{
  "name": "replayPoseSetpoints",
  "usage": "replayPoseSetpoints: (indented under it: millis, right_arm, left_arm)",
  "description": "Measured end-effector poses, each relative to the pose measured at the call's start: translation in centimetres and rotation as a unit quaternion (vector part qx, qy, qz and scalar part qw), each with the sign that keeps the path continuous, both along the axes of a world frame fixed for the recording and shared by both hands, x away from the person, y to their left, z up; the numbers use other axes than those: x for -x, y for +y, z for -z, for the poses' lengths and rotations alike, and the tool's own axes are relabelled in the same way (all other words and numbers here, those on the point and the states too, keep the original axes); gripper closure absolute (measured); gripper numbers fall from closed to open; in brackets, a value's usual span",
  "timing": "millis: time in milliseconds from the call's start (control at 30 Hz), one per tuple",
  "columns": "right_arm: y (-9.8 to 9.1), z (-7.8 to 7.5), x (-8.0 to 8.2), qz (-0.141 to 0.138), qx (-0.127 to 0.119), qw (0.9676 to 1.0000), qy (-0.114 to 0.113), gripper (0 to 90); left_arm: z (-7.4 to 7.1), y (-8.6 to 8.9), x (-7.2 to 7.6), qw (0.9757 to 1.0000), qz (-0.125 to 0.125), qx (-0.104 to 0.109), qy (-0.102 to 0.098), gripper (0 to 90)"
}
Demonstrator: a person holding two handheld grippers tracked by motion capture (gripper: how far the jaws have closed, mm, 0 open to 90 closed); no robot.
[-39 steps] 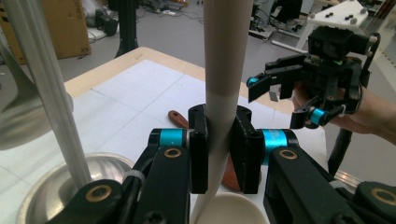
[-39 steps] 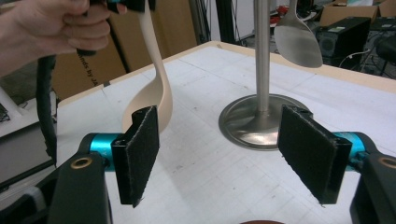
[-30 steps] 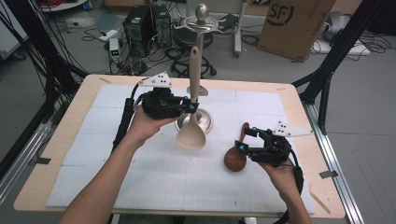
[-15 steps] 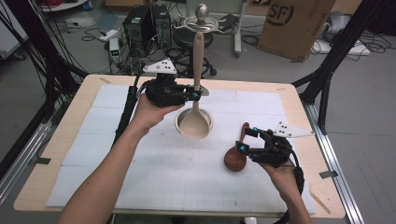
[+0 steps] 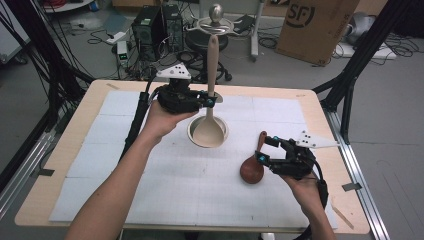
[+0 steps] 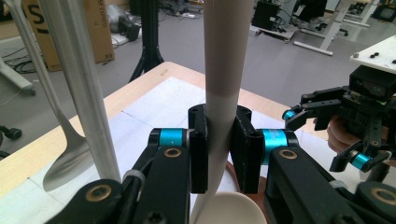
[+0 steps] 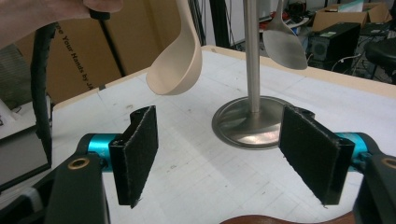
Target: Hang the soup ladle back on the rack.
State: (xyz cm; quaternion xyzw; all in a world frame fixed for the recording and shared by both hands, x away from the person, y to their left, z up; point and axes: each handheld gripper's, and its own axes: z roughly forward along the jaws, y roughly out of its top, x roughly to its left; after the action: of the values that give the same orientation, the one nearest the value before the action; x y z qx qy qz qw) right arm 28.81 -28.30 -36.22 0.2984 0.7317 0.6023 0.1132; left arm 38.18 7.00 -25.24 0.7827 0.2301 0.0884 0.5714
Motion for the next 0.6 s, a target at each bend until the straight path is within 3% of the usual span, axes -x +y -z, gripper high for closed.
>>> replayPoseSetpoints:
  millis: [600]
  right_arm:
    - [0.0, 0.2, -0.1, -0.003, -0.004, 1.0000, 0.003, 27.8]
  left_arm:
    - [0.8, -0.3, -1.3, 0.9998, -0.011, 0.007, 0.014, 77.9]
